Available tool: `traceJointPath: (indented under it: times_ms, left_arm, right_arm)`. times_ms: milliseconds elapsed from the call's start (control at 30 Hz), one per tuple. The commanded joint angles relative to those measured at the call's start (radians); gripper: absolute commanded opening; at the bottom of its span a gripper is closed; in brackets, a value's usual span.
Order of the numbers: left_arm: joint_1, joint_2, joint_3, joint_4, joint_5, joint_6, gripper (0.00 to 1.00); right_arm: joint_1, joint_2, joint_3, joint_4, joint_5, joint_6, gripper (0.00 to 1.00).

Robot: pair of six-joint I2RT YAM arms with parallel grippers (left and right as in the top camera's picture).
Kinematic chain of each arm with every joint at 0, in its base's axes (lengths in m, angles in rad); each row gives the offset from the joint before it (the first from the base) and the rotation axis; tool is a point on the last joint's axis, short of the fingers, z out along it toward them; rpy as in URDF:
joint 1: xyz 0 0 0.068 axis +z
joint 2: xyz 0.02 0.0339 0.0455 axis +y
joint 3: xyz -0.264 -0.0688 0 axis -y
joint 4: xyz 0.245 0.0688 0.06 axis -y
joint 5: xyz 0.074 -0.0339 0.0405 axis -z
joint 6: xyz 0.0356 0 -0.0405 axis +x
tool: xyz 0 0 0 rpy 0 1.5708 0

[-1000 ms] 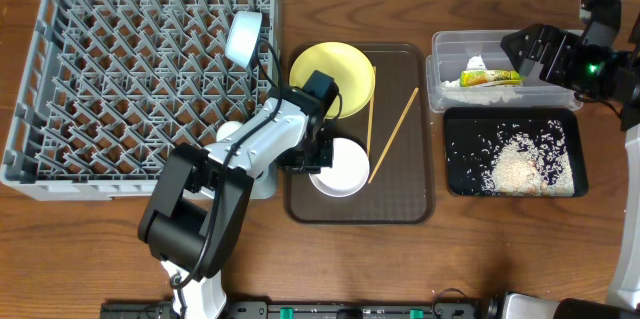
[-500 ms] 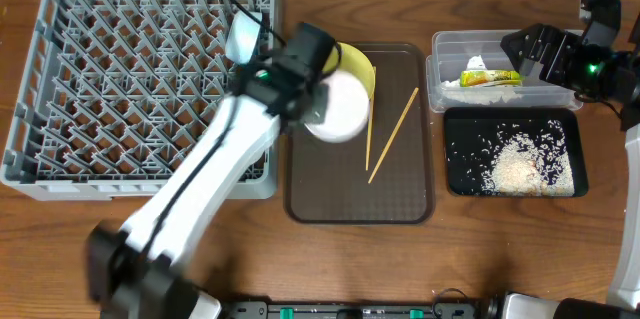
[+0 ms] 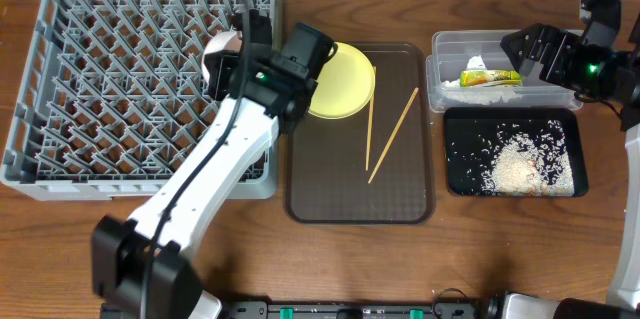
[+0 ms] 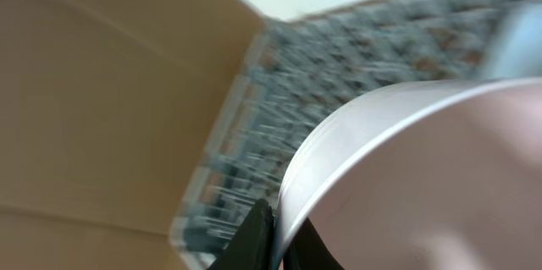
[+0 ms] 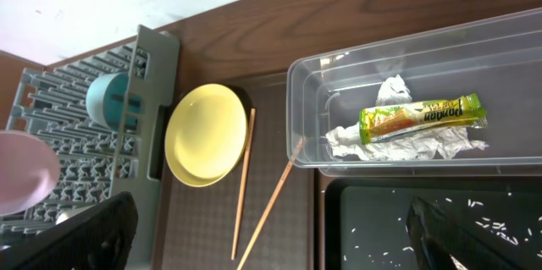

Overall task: Sort waste into correct bins and load items into the dishwasher
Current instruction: 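Grasp the white bowl and lift it toward the rack, then set the white bowl upright in the dish rack with the left gripper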

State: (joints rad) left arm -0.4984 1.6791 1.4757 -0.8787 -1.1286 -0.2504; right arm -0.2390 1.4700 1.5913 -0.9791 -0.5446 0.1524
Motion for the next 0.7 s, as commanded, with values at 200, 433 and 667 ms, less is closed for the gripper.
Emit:
traceJointPath:
  times_ms: [200, 433, 667]
  left_arm:
    - [0.021, 0.199, -0.014, 0.005, -0.385, -0.069, 0.07]
    - [0.044, 0.251, -0.019, -0.01, -0.435, -0.125, 0.07]
    - [0.041, 0.251, -0.116, -0.009, -0.425, -0.198, 0.07]
  right_arm:
    - [-0.001, 0.001, 0.01, -0.002, -0.002, 0.008, 0.99]
    - [-0.001, 0.001, 0.01, -0.002, -0.001, 0.008, 0.99]
    - [-0.001, 0.001, 0.01, -0.002, -0.002, 0.008, 0.99]
